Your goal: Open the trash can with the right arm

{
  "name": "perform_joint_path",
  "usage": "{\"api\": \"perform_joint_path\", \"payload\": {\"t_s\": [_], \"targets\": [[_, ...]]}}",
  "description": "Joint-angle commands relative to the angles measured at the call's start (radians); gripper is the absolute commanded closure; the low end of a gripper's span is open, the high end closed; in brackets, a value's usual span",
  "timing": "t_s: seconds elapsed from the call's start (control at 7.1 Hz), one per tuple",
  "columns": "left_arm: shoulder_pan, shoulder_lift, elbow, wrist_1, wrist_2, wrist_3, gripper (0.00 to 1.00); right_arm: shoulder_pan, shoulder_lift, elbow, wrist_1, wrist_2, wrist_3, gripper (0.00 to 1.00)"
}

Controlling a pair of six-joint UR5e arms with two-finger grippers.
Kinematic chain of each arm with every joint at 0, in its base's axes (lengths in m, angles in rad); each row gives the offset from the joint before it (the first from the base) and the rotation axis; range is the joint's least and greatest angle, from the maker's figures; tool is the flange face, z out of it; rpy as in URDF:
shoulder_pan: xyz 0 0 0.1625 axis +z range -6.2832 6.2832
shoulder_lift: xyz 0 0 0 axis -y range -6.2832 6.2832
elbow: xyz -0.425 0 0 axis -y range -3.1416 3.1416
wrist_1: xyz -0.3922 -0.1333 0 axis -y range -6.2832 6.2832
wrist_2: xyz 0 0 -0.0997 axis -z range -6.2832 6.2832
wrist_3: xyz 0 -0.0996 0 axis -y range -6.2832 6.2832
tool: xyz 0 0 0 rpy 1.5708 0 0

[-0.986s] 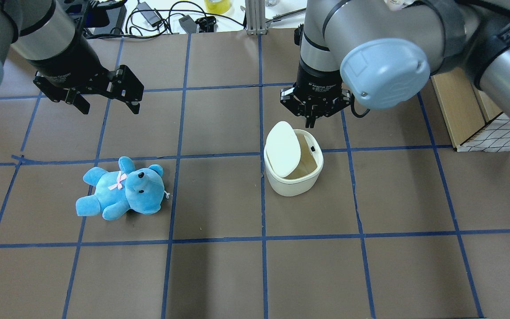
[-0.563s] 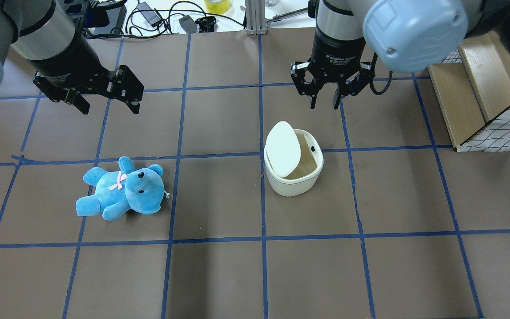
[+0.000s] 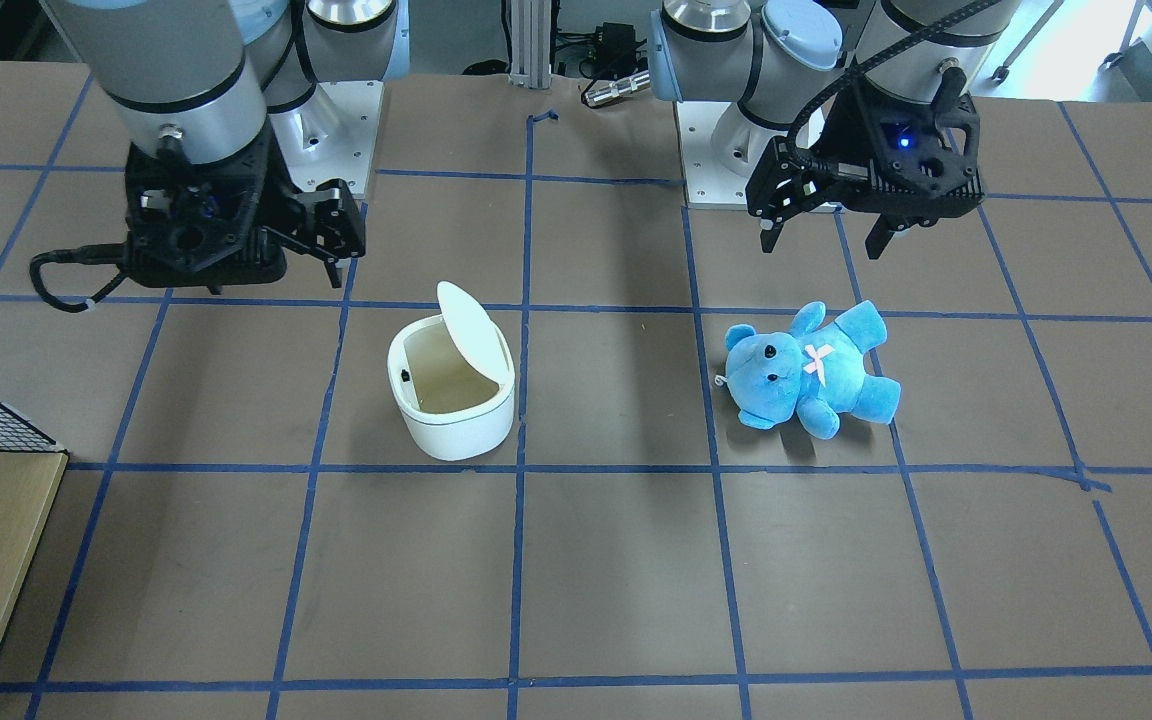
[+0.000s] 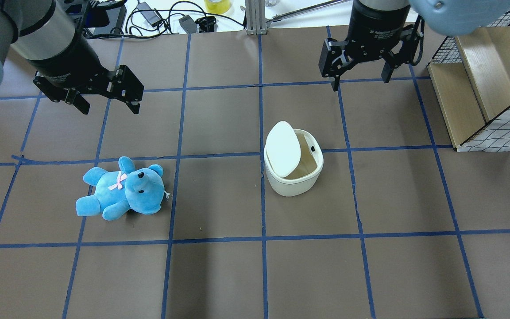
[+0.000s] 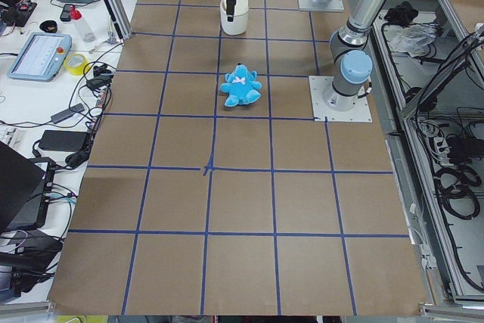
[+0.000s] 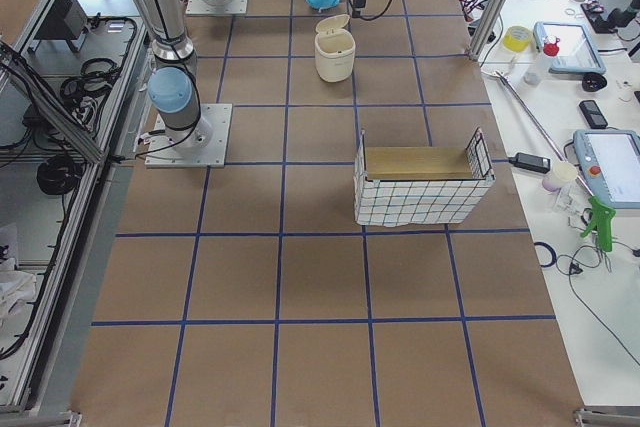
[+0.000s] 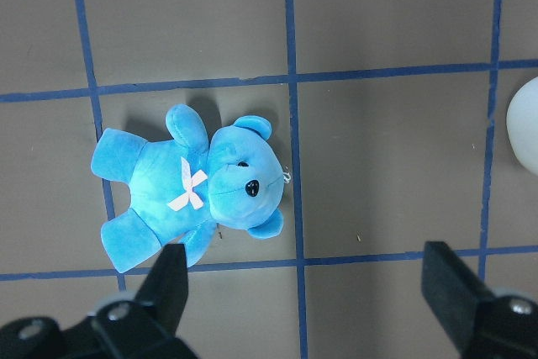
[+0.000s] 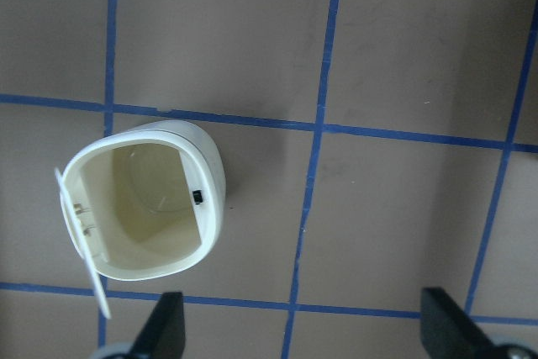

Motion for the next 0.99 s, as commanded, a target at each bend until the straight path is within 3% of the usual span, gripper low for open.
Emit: {"api": "perform_joint_path", "payload": {"t_s": [0.0, 0.85], "targets": [[0.0, 0.0, 0.0, 0.0, 0.0, 0.0, 0.0, -0.106, -0.015, -0.001, 0.017, 0.006, -0.184, 0.0], [0.0, 0.0, 0.0, 0.0, 0.0, 0.0, 0.0, -0.176, -0.03, 0.001, 0.083, 0.066, -0.098, 0.0]]}}
